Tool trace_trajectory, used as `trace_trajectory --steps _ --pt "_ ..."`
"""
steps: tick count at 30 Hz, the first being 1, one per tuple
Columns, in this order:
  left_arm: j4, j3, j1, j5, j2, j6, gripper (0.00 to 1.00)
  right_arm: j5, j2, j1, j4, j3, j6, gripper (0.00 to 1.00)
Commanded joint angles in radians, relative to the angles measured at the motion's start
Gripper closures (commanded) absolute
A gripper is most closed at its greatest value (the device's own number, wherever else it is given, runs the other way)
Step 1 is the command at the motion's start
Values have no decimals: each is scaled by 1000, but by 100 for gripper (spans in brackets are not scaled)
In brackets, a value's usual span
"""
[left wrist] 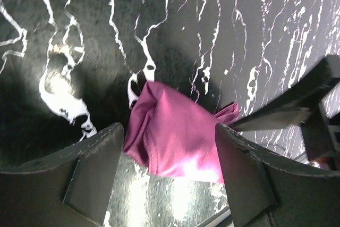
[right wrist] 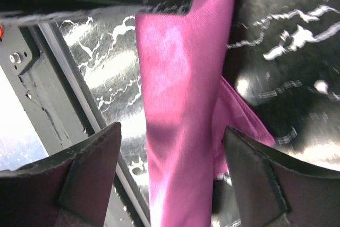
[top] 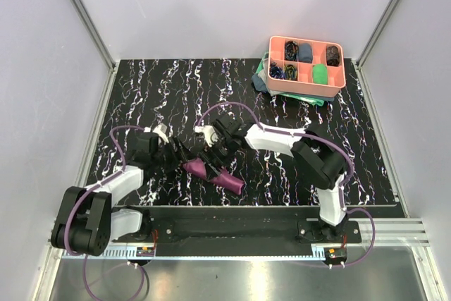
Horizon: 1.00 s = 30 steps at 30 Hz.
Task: Fold the napkin, place the utensils inside, and roll it up
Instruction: Roll the napkin with the utensil
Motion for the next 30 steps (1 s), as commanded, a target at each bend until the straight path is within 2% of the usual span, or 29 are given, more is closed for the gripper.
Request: trace_trajectory --steps 1,7,15,22,25,27,30 --pt "103 -15 4 19 43 -1 26 92 -153 5 -24 5 16 14" --pt "187 23 4 51 103 -16 27 201 -259 40 28 -28 17 13" --pt "376 114 -1 140 276 -88 28 227 -216 99 44 -38 72 14" --pt "328 249 4 102 307 -41 25 201 -181 152 50 -22 80 15" --pt "252 326 8 84 329 -10 23 173 -153 172 50 -4 89 16" --pt "161 356 27 14 313 5 21 173 -122 188 53 11 103 16" --pt "74 352 86 -50 260 -7 16 182 -81 202 53 21 121 16"
